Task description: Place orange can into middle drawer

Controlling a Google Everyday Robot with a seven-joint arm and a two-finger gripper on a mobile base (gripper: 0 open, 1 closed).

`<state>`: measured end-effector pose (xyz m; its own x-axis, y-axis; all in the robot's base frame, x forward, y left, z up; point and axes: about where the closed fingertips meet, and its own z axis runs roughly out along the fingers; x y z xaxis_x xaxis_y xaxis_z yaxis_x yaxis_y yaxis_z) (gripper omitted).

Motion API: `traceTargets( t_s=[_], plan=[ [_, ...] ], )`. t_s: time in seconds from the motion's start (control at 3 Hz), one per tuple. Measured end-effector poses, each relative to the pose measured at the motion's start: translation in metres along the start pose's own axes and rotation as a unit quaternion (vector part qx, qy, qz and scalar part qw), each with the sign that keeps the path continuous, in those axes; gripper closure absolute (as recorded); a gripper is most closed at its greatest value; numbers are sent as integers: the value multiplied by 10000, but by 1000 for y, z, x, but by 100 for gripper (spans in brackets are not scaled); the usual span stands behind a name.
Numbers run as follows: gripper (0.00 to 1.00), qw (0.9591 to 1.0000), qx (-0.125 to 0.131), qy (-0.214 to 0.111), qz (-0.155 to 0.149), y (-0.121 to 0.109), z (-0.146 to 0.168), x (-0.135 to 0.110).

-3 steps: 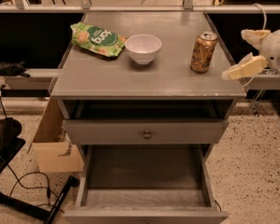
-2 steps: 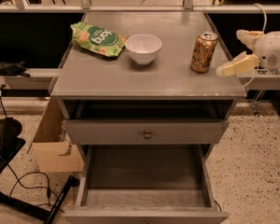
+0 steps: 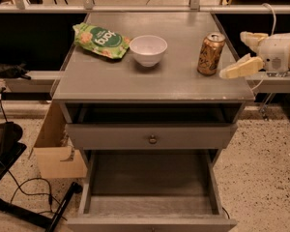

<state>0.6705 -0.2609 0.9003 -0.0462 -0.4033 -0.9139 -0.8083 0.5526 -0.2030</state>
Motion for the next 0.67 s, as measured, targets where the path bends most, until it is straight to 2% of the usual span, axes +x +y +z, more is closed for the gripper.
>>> traceTargets(
  t_s=[0.33,0.67],
  plan=[
    [0,9984,-258,-458,212,-3,48,-13],
    [0,9962,-388,-694,343,-3,75,-23]
  ],
)
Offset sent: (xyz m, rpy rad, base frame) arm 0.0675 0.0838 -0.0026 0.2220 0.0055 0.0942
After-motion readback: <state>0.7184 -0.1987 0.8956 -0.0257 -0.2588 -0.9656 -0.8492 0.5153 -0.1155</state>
